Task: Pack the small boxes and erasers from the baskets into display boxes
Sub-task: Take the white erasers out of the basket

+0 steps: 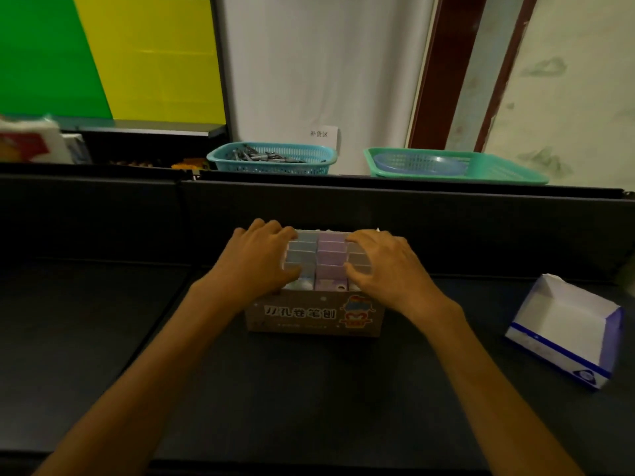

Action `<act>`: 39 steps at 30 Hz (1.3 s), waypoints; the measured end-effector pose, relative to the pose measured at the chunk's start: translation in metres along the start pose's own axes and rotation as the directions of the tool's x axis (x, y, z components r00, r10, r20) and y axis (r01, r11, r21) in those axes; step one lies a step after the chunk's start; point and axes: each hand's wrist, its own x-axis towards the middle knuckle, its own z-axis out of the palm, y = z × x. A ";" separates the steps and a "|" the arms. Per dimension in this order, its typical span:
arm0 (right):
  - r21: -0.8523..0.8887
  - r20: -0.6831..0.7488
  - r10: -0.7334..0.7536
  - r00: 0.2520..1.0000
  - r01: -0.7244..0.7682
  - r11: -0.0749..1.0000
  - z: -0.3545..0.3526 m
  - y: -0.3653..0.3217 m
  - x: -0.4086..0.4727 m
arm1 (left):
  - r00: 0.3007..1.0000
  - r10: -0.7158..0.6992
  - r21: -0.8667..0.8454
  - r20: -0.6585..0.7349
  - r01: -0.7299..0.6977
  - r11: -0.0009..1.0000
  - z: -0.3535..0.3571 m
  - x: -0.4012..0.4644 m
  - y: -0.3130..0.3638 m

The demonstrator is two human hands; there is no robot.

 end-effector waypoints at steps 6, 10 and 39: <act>0.049 0.005 -0.035 0.999 0.034 0.998 0.015 -0.045 0.003 | 0.995 -0.091 -0.001 -0.036 0.091 0.996 -0.012 -0.042 -0.042; 0.049 0.001 -0.090 0.996 0.089 0.995 0.023 -0.092 0.003 | 0.988 -0.132 -0.005 -0.076 0.132 0.991 -0.024 -0.081 -0.079; 0.172 0.164 -0.339 0.926 0.312 0.935 0.178 -0.532 0.086 | 0.872 -0.485 -0.012 -0.065 0.485 0.874 -0.079 -0.361 -0.488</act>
